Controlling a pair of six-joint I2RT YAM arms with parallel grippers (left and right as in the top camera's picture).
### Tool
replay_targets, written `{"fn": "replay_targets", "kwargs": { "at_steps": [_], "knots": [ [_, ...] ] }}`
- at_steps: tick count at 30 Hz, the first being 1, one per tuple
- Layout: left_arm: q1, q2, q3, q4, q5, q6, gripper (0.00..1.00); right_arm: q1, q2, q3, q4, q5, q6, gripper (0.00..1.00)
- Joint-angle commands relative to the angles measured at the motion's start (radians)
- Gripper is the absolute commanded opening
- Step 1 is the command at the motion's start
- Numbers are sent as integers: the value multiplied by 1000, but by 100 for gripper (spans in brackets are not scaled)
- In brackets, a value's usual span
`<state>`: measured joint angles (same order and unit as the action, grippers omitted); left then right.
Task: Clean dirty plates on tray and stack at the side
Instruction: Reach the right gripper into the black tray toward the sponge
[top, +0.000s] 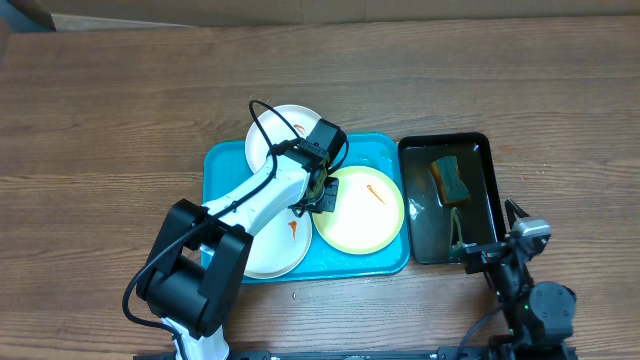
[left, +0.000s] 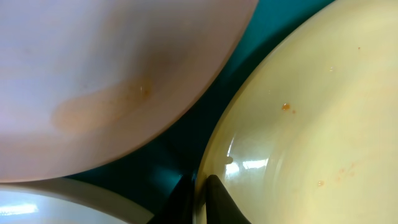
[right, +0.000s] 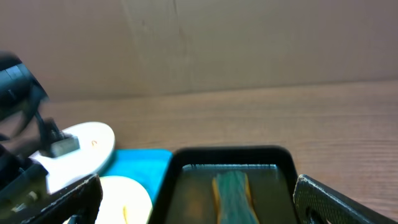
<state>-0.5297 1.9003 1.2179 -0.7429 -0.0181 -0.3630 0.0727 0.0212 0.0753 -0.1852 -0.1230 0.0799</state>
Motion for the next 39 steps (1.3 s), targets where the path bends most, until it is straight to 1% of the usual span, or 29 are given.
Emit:
{"fn": "replay_targets", "kwargs": {
  "at_steps": [1, 2, 4, 6, 9, 11, 12, 14, 15, 17, 19, 21, 22, 24, 28, 33, 34, 39],
  "knots": [
    [0, 9, -6, 0, 11, 19, 6, -2, 61, 216, -64, 32, 51, 100],
    [0, 9, -6, 0, 11, 19, 4, -2, 100, 263, -95, 37, 51, 100],
    [0, 10, -6, 4, 12, 19, 4, -2, 196, 358, -146, 39, 51, 100],
    [0, 9, -6, 4, 12, 19, 4, -2, 314, 467, -207, 29, 51, 100],
    [0, 9, -6, 3, 11, 19, 4, -1, 523, 678, -341, 8, 47, 100],
    [0, 9, -6, 0, 11, 19, 4, -1, 668, 846, -464, -22, 48, 100],
    [0, 9, -6, 0, 11, 19, 5, -1, 788, 998, -566, -56, 48, 100],
    [0, 9, -6, 0, 11, 19, 5, -1, 877, 1112, -626, -89, 48, 100],
    [0, 9, -6, 0, 11, 19, 5, -1, 915, 1166, -666, -145, 48, 100],
    [0, 9, -6, 1, 11, 18, 6, -1, 975, 1235, -757, -188, 48, 100],
    [0, 9, -6, 3, 12, 18, 6, -2, 1027, 1248, -777, -156, 52, 99],
    [0, 9, -6, 3, 12, 18, 6, -2, 1074, 1248, -817, -101, 60, 87],
    [0, 9, -6, 4, 12, 18, 6, -1, 1098, 1248, -838, -68, 78, 82],
    [0, 9, -6, 3, 12, 19, 7, -1, 1162, 1246, -879, -6, 104, 83],
    [0, 9, -6, 4, 11, 18, 8, -1, 1320, 1238, -916, 53, 104, 84],
    [0, 9, -6, 4, 12, 18, 8, -1, 1534, 1238, -928, 55, 103, 84],
    [0, 9, -6, 4, 12, 18, 9, -1, 1612, 1238, -928, 56, 103, 83],
    [0, 9, -6, 4, 12, 18, 9, 5, 1790, 1233, -923, 56, 103, 81]
  ]
}}
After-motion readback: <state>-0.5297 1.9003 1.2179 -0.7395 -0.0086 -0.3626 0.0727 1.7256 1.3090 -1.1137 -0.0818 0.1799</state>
